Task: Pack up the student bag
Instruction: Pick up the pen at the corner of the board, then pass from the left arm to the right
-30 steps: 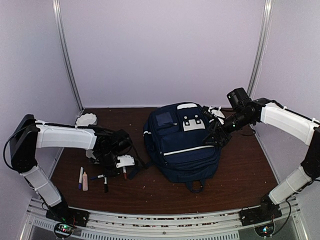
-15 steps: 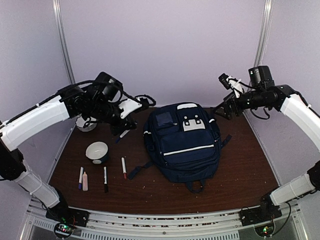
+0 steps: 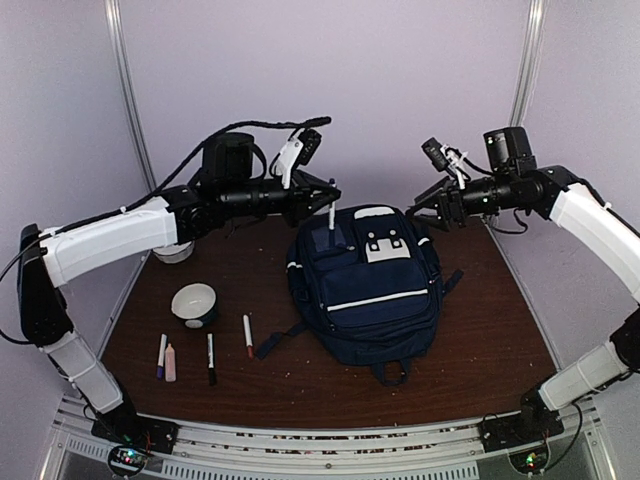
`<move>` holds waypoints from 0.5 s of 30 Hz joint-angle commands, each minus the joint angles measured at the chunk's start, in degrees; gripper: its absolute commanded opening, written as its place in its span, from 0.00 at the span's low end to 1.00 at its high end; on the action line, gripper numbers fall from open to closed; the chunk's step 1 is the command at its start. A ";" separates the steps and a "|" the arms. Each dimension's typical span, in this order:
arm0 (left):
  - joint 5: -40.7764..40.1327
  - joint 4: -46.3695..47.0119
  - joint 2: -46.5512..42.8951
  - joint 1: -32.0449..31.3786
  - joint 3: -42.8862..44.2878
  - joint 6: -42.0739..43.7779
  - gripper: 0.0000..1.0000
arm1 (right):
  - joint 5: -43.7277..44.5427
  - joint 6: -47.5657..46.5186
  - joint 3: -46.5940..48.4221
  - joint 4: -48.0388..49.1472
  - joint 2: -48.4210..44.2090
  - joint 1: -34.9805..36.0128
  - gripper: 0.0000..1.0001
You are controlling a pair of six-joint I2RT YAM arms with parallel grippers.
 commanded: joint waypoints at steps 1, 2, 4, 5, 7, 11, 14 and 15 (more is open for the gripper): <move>6.60 25.92 3.21 0.46 -3.37 -15.80 0.05 | -2.38 3.74 -0.67 6.65 1.02 4.47 0.67; 6.94 27.48 4.18 0.47 -3.24 -17.90 0.05 | -2.45 5.05 -0.84 8.66 1.45 5.23 0.67; 8.17 31.62 6.16 0.47 -3.46 -22.79 0.05 | -2.33 6.67 0.09 10.49 3.15 6.59 0.66; 8.85 33.31 6.92 0.47 -3.36 -24.63 0.05 | -2.06 6.71 1.03 10.41 4.27 7.29 0.66; 10.62 35.57 8.42 0.47 -2.74 -27.25 0.05 | -0.66 6.28 3.62 9.05 6.49 8.54 0.66; 11.46 37.35 9.37 0.47 -2.78 -29.68 0.04 | 1.18 5.81 6.73 8.32 9.60 9.90 0.63; 11.71 36.38 9.51 0.47 -2.22 -29.83 0.04 | 1.14 5.94 7.55 8.64 10.60 10.11 0.57; 11.93 36.30 9.63 0.47 -2.16 -30.04 0.04 | 1.10 5.96 7.69 8.78 10.78 10.16 0.55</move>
